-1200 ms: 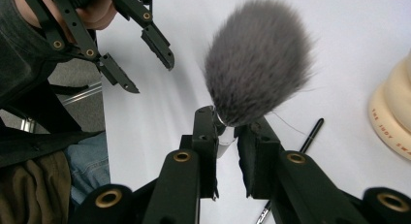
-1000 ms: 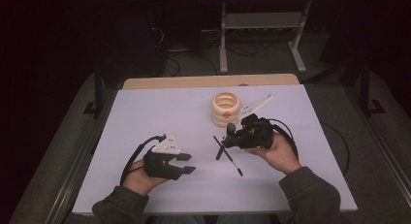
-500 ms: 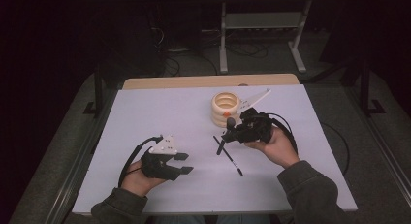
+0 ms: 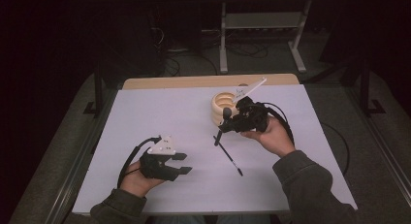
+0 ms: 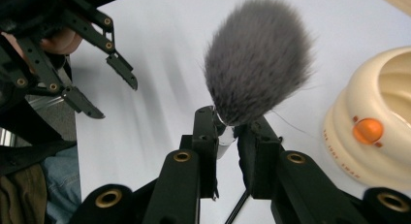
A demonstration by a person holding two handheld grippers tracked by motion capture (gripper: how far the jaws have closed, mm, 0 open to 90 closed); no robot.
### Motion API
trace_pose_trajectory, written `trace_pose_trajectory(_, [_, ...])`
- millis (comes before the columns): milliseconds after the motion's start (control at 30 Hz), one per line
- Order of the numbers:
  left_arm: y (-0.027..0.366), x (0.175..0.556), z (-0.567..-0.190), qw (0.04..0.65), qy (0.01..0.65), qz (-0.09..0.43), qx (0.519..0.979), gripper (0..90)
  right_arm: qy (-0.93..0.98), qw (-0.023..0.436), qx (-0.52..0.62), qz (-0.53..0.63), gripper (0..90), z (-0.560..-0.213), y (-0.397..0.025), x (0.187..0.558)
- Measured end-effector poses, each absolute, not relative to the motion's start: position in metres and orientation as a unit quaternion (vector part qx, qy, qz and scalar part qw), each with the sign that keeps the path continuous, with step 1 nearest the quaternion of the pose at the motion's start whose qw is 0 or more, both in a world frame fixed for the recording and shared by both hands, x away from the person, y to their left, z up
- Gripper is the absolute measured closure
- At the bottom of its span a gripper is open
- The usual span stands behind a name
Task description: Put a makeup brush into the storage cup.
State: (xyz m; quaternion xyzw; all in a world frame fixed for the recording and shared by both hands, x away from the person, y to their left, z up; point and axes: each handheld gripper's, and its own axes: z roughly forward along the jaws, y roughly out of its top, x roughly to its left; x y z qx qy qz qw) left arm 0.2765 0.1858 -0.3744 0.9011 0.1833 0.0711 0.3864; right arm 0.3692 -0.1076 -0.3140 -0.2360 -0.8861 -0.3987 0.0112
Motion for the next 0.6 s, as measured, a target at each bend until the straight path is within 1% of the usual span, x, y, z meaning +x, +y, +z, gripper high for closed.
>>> trace_pose_trajectory(233, [0.188, 0.275, -0.374, 0.389, 0.188, 0.071, 0.899, 50.6, -0.887, 0.002, -0.233, -0.399, 77.1, -0.31, -0.11, 0.378])
trace_pose_trajectory(300, [0.188, 0.275, -0.374, 0.387, 0.187, 0.072, 0.9, 50.4, -0.883, 0.009, -0.243, -0.401, 77.1, -0.309, -0.109, 0.378])
trace_pose_trajectory(600, [0.191, 0.276, -0.374, 0.392, 0.192, 0.073, 0.897, 49.0, -0.884, 0.0, -0.243, -0.4, 77.1, -0.304, -0.113, 0.388])
